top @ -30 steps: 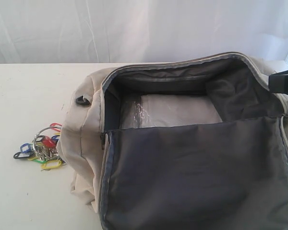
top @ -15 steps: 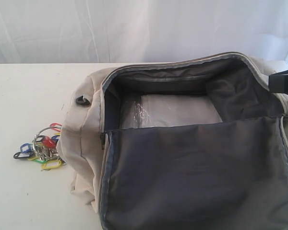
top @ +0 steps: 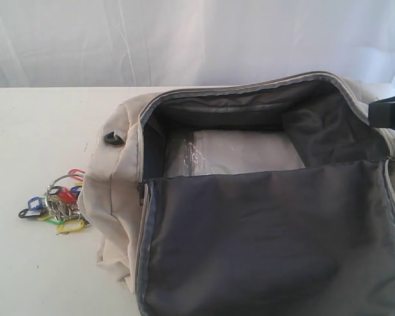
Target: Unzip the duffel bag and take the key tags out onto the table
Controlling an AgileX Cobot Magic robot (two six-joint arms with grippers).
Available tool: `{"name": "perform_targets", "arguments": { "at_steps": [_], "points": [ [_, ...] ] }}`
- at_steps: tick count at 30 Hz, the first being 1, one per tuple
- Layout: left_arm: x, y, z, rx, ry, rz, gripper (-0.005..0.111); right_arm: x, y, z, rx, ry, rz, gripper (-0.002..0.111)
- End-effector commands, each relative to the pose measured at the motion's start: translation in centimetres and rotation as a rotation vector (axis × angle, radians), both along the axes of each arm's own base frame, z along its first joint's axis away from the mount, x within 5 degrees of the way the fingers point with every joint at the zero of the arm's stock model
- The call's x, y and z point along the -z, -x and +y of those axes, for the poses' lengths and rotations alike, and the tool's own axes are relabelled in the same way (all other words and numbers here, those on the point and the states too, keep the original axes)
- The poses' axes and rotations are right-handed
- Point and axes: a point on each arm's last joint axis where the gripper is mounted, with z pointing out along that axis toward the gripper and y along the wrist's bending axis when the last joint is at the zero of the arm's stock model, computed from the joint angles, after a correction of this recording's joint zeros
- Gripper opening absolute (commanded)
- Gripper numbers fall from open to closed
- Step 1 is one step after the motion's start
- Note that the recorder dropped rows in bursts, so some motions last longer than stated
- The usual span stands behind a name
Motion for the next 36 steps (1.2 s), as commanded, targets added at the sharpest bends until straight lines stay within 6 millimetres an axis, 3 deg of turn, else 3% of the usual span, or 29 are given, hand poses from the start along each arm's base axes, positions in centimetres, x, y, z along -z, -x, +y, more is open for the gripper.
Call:
{"name": "perform_targets", "arguments": {
  "at_steps": [1,5,14,19,23,26,36],
  "points": [
    [4.7,-1.9,0.3,-0.022,0.138,0.057,0.000,0.0,0.1,0.0,-0.002,0.010,-0.007,0.000],
    [7.2,-2.6,0.4,-0.029,0.224,0.128,0.000,0.0,0.0,-0.1,0.004,0.012,-0.014,0.000],
    [8.3,-2.8,0.4,-0.035,0.220,0.156,0.000,0.0,0.0,-0.1,0.005,0.012,-0.015,0.000],
    [10.5,-3.4,0.8,-0.079,0.182,0.171,0.000,0.0,0.0,-0.1,0.005,0.012,-0.015,0.000],
    [12.9,-3.6,1.0,-0.107,0.124,0.256,0.000,-0.1,0.0,-0.1,0.008,0.013,-0.018,0.000],
    [14.6,-3.0,0.9,-0.105,0.110,0.448,0.000,-0.1,0.0,-0.1,0.010,0.014,-0.021,0.000],
    [14.7,-3.0,0.9,-0.117,0.181,0.464,0.000,-0.1,0.0,-0.1,0.009,0.013,-0.020,0.000]
  ]
}}
